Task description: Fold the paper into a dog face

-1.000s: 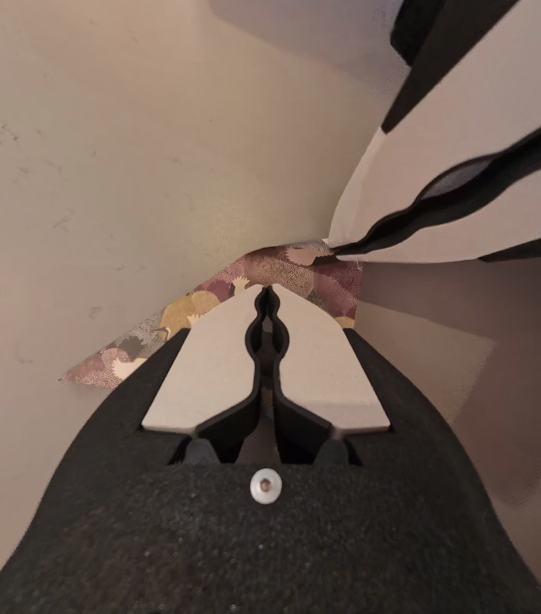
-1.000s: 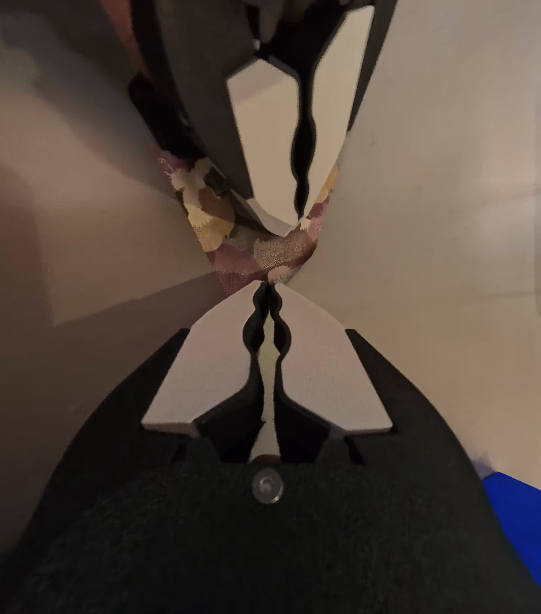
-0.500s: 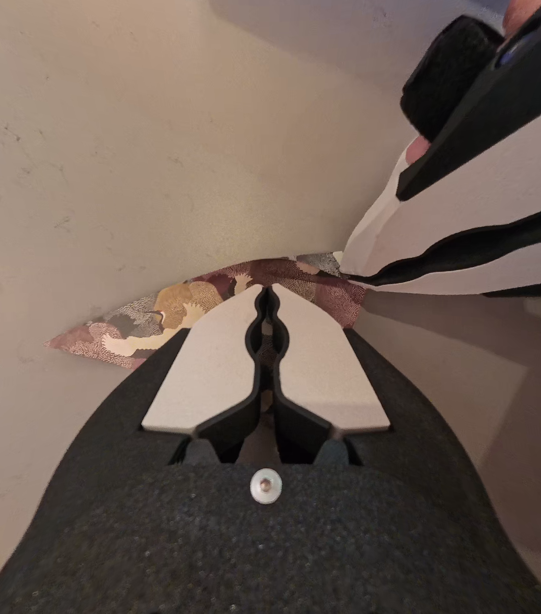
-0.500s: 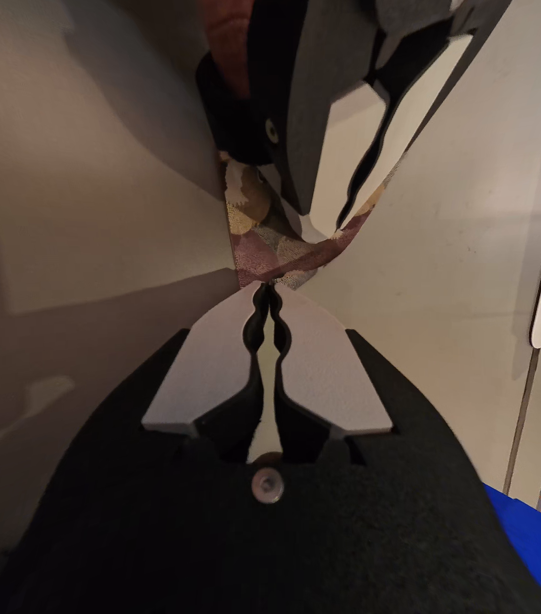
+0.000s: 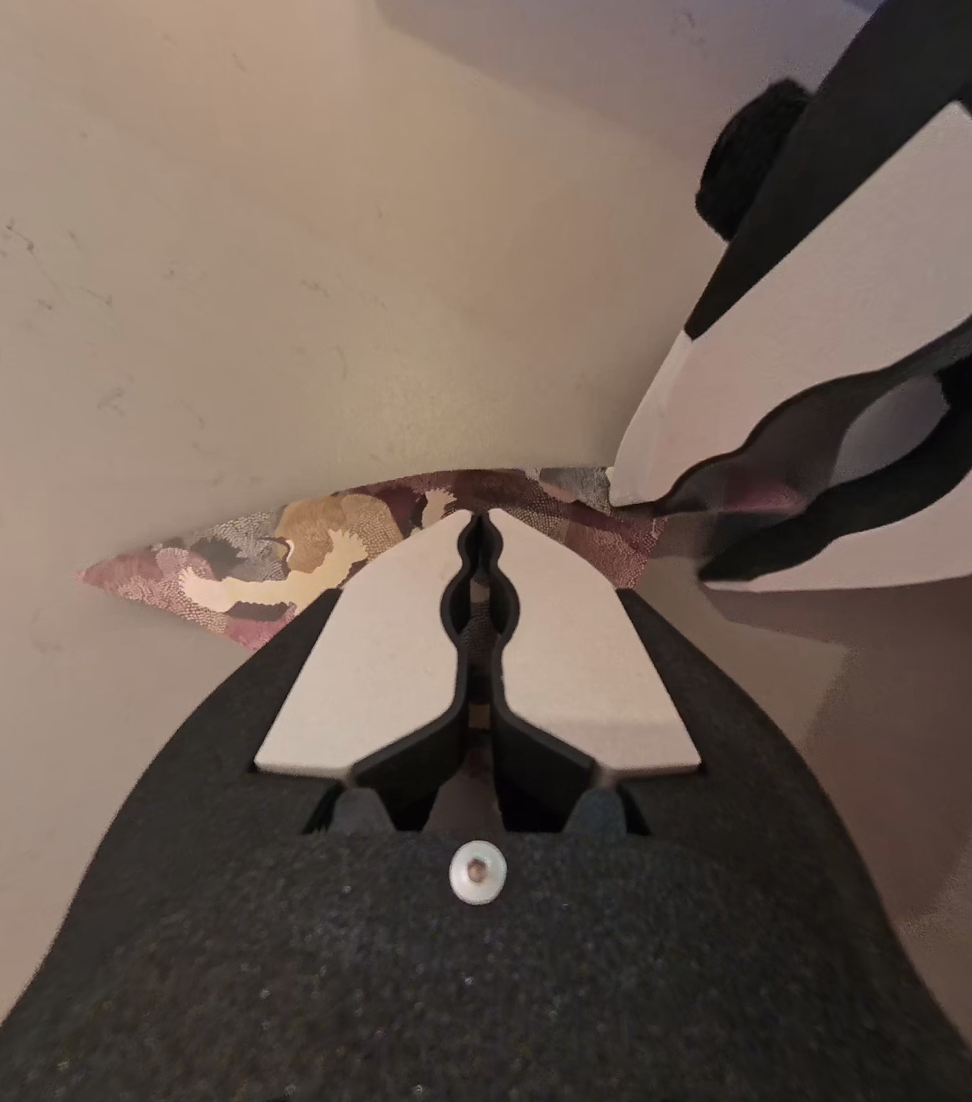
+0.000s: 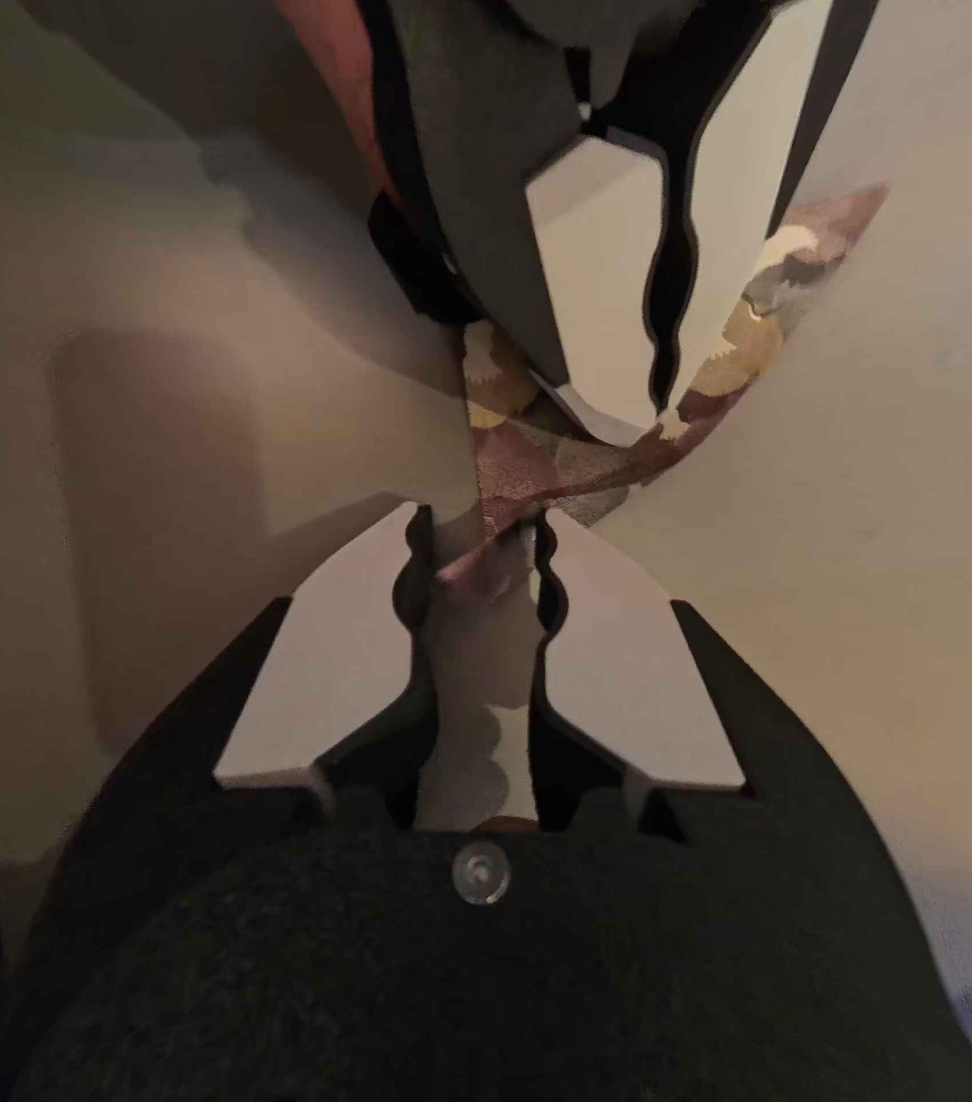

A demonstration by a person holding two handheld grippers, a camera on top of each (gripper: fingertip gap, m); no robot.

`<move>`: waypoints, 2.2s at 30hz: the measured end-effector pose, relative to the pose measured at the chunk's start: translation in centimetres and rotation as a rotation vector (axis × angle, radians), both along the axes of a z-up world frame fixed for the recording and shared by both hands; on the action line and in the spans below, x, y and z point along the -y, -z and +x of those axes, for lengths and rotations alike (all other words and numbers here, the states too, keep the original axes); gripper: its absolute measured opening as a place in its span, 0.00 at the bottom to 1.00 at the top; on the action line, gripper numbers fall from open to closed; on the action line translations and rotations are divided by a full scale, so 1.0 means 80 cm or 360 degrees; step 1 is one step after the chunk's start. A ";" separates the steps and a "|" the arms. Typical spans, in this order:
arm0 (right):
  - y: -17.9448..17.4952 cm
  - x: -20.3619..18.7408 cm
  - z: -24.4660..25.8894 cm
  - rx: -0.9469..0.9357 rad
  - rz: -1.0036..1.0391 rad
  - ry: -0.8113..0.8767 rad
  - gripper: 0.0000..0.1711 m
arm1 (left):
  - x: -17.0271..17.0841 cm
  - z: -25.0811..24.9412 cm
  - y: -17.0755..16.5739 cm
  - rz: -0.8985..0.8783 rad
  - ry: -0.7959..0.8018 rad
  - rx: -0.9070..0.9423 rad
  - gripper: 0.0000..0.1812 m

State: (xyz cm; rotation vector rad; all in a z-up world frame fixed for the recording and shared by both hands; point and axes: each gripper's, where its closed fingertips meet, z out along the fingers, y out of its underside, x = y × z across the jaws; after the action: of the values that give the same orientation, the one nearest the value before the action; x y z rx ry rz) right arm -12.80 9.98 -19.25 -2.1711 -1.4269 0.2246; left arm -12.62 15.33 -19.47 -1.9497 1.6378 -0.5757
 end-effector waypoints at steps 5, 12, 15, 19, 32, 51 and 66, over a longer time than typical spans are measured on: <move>0.002 0.009 -0.010 -0.0130 -0.0096 -0.0008 0.26 | 0.000 0.000 0.000 -0.0002 -0.0003 0.0005 0.00; -0.004 0.007 -0.013 -0.0201 -0.0123 0.0028 0.26 | 0.000 0.000 0.000 0.0002 -0.0001 0.0007 0.00; -0.004 0.007 -0.014 -0.0225 -0.0119 0.0042 0.27 | 0.000 0.000 0.000 0.0002 -0.0002 0.0008 0.00; 0.000 0.008 -0.017 -0.0193 -0.0072 0.0021 0.28 | 0.000 0.000 0.000 0.0001 -0.0002 0.0009 0.00; 0.003 0.006 -0.013 -0.0161 -0.0190 0.0132 0.23 | 0.003 -0.002 0.000 -0.0011 0.0062 -0.0058 0.00; -0.002 -0.014 0.008 -0.0341 -0.0456 0.0094 0.18 | 0.002 -0.045 -0.006 -0.0377 0.0226 -0.0011 0.10; -0.006 -0.016 0.012 -0.0333 -0.0422 0.0105 0.22 | 0.003 -0.025 -0.001 -0.0169 -0.0139 0.0046 0.00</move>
State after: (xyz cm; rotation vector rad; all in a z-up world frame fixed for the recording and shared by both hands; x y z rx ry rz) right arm -11.80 11.25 -18.81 -2.3190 -1.2647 0.6294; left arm -14.61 15.09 -19.36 -2.0678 1.5243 -0.6659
